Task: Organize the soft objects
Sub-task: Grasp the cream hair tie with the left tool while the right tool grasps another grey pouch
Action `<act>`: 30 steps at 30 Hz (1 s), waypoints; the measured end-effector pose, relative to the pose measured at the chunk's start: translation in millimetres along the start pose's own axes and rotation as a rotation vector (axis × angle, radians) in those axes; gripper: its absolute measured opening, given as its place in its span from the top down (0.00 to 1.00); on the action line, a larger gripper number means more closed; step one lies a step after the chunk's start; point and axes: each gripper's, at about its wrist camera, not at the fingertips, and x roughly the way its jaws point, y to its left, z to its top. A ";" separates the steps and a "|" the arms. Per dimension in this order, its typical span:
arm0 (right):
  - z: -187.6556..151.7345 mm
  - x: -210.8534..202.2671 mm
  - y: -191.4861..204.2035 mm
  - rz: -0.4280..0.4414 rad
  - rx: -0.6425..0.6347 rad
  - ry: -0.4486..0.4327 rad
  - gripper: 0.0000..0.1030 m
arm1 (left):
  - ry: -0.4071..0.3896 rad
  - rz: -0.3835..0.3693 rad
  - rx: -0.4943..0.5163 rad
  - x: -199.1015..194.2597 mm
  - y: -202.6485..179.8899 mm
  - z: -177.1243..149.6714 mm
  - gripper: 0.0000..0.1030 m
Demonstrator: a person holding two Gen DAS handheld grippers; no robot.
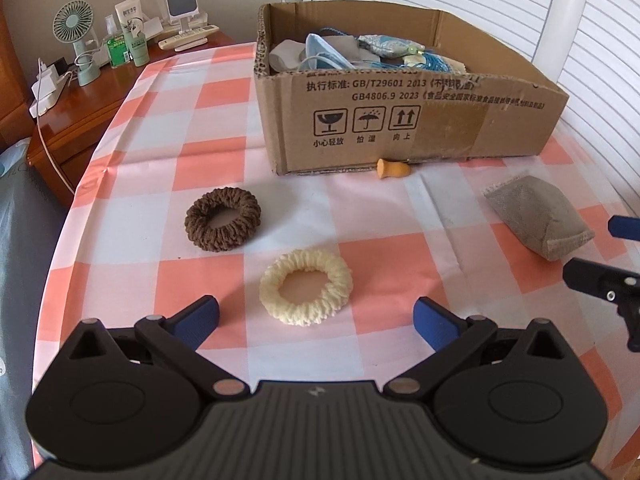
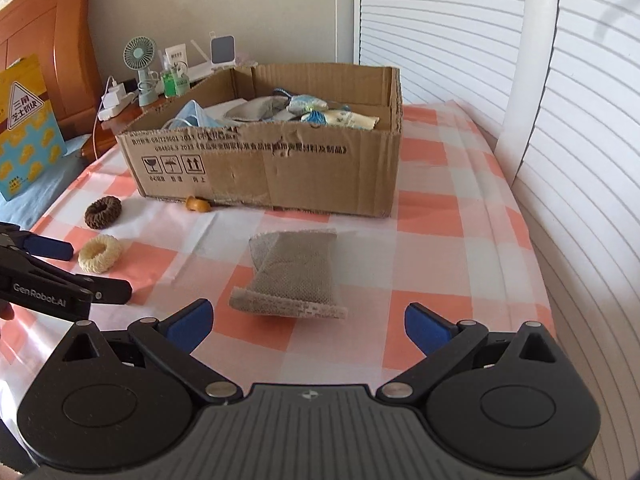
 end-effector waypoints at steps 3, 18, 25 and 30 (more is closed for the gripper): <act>-2.8 11.1 0.5 -0.008 0.014 0.033 0.00 | 0.006 0.014 -0.022 1.8 2.5 2.7 0.00; -5.6 22.7 12.4 -0.063 -0.061 0.008 0.00 | -0.040 0.050 -0.070 -1.6 -0.8 -2.1 0.12; -5.6 24.2 13.3 -0.065 -0.060 -0.005 0.00 | -0.071 0.005 -0.022 -8.5 -15.1 -3.1 0.26; -5.1 24.5 12.8 -0.060 -0.066 -0.006 0.00 | -0.088 -0.054 0.025 -4.2 -27.8 2.1 0.30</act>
